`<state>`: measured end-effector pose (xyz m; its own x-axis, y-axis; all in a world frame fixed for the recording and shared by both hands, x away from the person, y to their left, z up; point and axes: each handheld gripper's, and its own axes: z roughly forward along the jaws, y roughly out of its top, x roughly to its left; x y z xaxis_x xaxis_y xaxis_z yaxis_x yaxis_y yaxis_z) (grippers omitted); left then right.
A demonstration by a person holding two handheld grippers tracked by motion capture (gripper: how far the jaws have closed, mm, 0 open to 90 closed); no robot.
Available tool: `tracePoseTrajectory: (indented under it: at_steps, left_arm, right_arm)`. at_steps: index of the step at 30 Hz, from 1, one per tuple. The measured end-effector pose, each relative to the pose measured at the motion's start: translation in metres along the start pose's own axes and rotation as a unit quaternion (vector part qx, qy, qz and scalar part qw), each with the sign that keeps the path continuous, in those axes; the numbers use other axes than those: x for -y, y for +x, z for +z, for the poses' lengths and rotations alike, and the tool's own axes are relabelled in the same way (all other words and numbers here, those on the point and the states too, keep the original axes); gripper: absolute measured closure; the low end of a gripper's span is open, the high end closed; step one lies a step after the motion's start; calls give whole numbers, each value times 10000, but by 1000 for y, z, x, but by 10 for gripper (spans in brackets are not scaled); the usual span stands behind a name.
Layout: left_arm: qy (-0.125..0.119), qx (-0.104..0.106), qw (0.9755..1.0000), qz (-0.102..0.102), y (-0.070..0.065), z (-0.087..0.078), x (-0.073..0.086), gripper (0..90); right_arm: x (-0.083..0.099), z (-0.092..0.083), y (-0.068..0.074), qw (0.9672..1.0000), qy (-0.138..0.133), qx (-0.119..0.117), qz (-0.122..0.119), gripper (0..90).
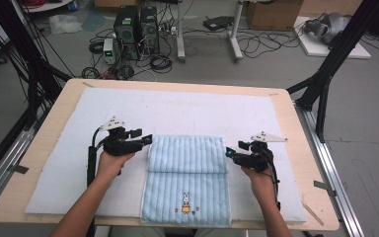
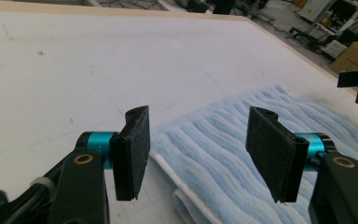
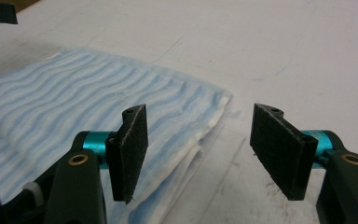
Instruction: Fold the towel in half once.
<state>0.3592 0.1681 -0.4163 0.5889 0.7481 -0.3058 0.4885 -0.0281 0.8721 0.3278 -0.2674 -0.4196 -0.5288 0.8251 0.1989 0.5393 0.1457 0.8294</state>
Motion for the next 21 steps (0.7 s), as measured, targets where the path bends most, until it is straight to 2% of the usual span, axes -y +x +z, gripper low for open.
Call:
tracePoseTrajectory:
  at_steps: [3,5,7,10,13,14,15,16,17,18,20,21]
  left_arm:
    - [140,-88,9999,13,3,11,-4,396]
    - [204,-120,9997,-6,4,18,-3,397]
    - [456,-153,9988,12,5,27,-1,397]
    - [864,-227,9960,19,5,40,7,397]
    - [1154,-262,9927,213,2,50,14,398]
    - [1214,-290,9915,355,0,52,15,409]
    - [1266,-379,9893,616,-3,52,15,426]
    - [1296,-395,9876,790,-5,52,15,481]
    - [1315,-398,9865,889,-7,52,16,570]
    - [1346,-397,9853,976,-8,52,16,673]
    - [1301,-386,9870,859,-8,53,16,860]
    - [1255,-390,9883,768,-7,53,15,865]
  right_arm:
    - [-7,10,-5,9999,103,52,53,388]
    - [-10,19,-7,9997,241,-11,40,433]
    - [-14,30,-6,9991,417,-21,7,445]
    - [-19,49,-3,9977,670,37,-116,455]
    - [-20,66,1,9954,925,136,-223,461]
    - [-20,71,2,9941,1034,156,-277,487]
    - [-19,76,4,9922,1149,225,-425,516]
    - [-19,77,7,9908,1161,380,-586,576]
    - [-20,77,9,9894,1185,433,-712,614]
    - [-20,76,9,9896,1192,371,-711,700]
    - [-20,76,10,9890,1209,274,-811,810]
    - [-20,77,12,9884,1226,246,-865,836]
